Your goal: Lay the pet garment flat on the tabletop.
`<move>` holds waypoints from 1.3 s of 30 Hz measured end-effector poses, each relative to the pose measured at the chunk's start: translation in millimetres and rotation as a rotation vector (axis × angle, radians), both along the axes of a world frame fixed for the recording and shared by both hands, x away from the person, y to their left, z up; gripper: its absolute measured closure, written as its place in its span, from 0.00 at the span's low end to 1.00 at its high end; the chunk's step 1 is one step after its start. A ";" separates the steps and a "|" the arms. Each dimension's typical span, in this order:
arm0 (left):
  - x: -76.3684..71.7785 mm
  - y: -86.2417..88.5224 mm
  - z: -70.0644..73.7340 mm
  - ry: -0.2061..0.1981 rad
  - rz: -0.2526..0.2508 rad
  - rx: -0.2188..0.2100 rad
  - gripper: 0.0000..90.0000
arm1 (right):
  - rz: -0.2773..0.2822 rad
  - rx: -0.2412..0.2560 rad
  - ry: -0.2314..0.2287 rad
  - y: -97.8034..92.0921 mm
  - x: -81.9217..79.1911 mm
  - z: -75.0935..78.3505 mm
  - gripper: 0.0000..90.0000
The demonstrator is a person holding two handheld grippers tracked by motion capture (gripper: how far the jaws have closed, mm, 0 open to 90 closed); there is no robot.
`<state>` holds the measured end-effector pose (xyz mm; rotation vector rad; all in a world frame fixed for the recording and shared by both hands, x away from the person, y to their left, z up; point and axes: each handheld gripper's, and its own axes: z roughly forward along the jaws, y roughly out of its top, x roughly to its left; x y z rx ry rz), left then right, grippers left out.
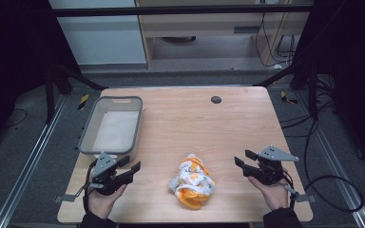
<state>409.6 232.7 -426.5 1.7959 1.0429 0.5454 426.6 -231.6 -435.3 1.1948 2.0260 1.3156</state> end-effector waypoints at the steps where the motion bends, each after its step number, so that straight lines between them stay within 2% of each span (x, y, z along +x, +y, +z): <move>1: 1.3 -1.8 0.8 -0.004 -0.003 0.004 0.54 | 0.003 0.005 -0.002 1.0 0.9 1.8 0.52; 7: 10.1 -14.4 2.2 -0.005 -0.031 0.011 0.55 | 0.021 0.008 -0.007 7.6 5.6 7.5 0.55; 17: 23.1 -34.5 2.1 -0.001 -0.061 0.038 0.58 | 0.056 0.003 0.006 19.0 10.6 5.3 0.58; 22: 31.3 -49.9 1.6 0.002 -0.081 0.043 0.59 | 0.074 0.000 0.014 24.7 12.6 3.9 0.58; 39: 39.8 -80.2 -9.2 0.032 -0.153 0.074 0.62 | 0.129 -0.019 0.035 44.1 15.0 -4.3 0.60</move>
